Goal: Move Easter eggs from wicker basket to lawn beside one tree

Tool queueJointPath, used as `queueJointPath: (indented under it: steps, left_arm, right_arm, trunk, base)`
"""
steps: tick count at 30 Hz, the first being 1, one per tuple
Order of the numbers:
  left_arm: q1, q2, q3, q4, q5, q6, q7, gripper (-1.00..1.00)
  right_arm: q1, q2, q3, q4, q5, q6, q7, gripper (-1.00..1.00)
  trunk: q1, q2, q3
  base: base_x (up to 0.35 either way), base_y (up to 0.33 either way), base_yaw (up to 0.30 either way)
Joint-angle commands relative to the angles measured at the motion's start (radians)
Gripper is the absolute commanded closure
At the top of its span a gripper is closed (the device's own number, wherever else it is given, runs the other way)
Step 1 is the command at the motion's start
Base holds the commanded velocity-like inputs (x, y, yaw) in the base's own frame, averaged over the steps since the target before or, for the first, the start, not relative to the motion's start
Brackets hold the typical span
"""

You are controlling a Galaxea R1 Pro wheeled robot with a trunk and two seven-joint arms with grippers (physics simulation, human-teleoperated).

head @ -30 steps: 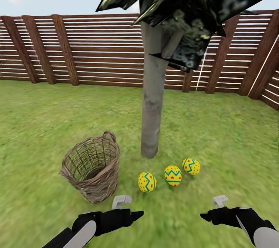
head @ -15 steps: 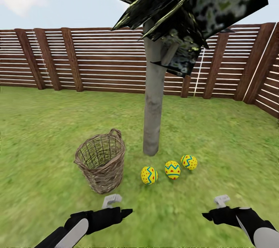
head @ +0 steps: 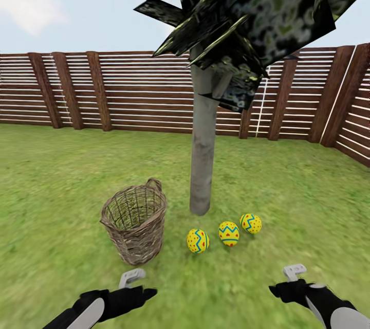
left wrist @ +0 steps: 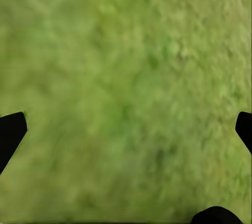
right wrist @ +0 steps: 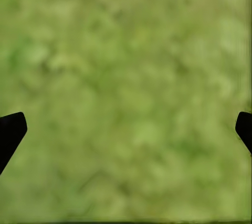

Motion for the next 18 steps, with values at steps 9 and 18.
queueJointPath:
  steps: [9,18]
  left_arm:
    - [-0.001,-0.004,-0.003,0.078,0.006,-0.002,-0.003,-1.0]
    - [-0.001,-0.007,-0.001,0.132,0.008,-0.002,-0.009,-1.0]
  right_arm:
    - [0.0,0.0,-0.009,0.069,0.006,-0.003,-0.059,-1.0]
    - [0.012,-0.002,-0.01,0.101,0.002,-0.005,-0.062,-1.0]
  trunk:
    - [-0.016,0.026,0.031]
    - [-0.051,0.089,0.06]
  base:
    - [0.0,0.0,0.0]
    - [0.0,0.0,0.0]
